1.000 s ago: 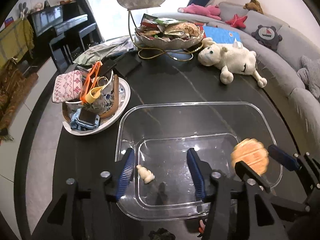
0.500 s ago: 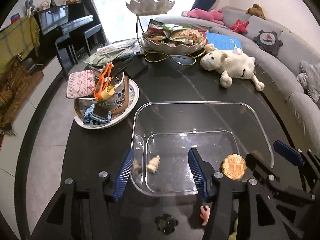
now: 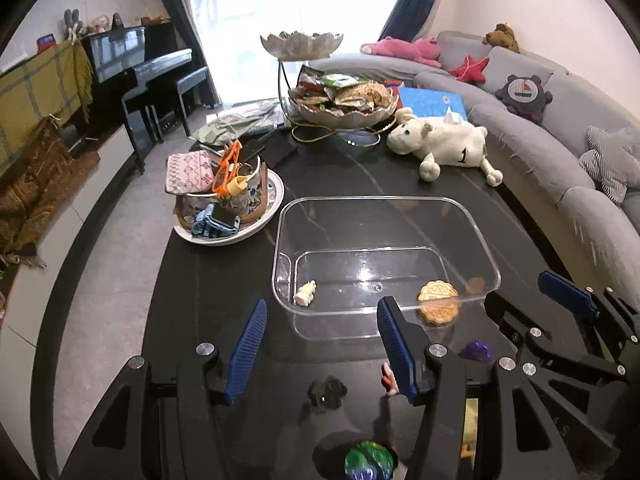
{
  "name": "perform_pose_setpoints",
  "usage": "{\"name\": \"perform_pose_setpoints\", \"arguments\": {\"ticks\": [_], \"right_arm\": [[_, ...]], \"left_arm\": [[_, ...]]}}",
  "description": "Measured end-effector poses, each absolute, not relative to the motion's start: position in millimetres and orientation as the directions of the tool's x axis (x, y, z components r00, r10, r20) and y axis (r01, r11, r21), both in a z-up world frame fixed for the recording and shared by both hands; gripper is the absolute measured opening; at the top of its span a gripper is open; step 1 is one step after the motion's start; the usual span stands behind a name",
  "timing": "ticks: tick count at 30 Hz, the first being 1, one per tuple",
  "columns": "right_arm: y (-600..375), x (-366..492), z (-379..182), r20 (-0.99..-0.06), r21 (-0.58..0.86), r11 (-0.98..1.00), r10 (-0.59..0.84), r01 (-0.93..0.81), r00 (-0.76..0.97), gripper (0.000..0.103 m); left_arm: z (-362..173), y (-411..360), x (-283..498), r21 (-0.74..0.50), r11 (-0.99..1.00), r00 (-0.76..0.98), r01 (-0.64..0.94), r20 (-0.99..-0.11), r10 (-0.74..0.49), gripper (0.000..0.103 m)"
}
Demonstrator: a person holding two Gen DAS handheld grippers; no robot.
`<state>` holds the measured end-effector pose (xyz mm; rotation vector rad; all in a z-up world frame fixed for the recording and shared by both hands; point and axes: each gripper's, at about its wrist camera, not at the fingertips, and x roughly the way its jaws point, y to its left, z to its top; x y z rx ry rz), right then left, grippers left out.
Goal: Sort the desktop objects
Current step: 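Withdraw both open tools from the clear box back over the table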
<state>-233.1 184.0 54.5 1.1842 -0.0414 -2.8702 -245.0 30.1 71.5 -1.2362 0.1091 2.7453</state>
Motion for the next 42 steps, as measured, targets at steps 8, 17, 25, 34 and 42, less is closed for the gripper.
{"name": "perform_pose_setpoints", "arguments": {"ticks": [8, 17, 25, 34, 42], "right_arm": [[183.6, -194.5, 70.3, -0.678, 0.042, -0.999, -0.049, 0.028, -0.733, 0.06], [179.4, -153.0, 72.9, -0.669, 0.036, -0.998, -0.06, 0.048, -0.741, 0.06], [176.8, -123.3, 69.2, -0.659, 0.038, -0.998, -0.066, 0.055, -0.749, 0.06], [175.3, -103.4, 60.8, -0.664, 0.048, -0.997, -0.075, 0.058, -0.744, 0.06], [182.7, -86.4, 51.9, -0.67, 0.05, -0.998, -0.07, 0.049, -0.739, 0.06]], "left_arm": [[90.5, 31.2, -199.8, 0.048, -0.988, -0.713, -0.145, -0.697, 0.071, 0.067], [92.2, 25.5, -156.7, 0.032, -0.991, -0.718, -0.129, -0.693, 0.071, 0.067], [86.5, 20.9, -122.4, 0.059, -0.993, -0.739, -0.101, -0.673, 0.035, 0.067], [72.5, 22.6, -100.3, 0.067, -0.992, -0.723, -0.104, -0.691, 0.029, 0.067], [57.5, 23.4, -84.3, 0.068, -0.99, -0.702, -0.122, -0.711, 0.038, 0.067]]}}
